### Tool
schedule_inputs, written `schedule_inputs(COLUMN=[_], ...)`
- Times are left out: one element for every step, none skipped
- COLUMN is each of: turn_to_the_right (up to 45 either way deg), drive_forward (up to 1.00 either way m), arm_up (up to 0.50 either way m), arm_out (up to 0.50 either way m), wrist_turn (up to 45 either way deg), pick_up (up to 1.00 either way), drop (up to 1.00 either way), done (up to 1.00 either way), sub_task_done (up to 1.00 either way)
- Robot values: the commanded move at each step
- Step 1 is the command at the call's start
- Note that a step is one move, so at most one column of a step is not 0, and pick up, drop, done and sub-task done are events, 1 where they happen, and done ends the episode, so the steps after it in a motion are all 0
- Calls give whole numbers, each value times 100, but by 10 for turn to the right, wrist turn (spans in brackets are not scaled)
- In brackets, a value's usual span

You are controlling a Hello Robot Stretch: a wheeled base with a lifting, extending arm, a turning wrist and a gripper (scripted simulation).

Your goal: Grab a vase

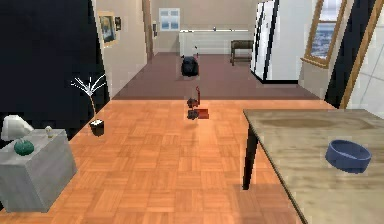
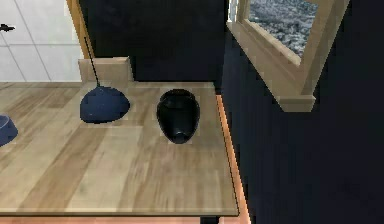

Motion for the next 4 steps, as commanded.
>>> schedule_inputs(turn_to_the_right=[0,0,0,0], drive_forward=[0,0,0,0], arm_up=[50,38,0,0], arm_out=[0,0,36,0], wrist_turn=[0,0,0,450], pick_up=[0,0,0,0], drop=[0,0,0,0], done=[0,0,0,0], sub_task_done=[0,0,0,0])
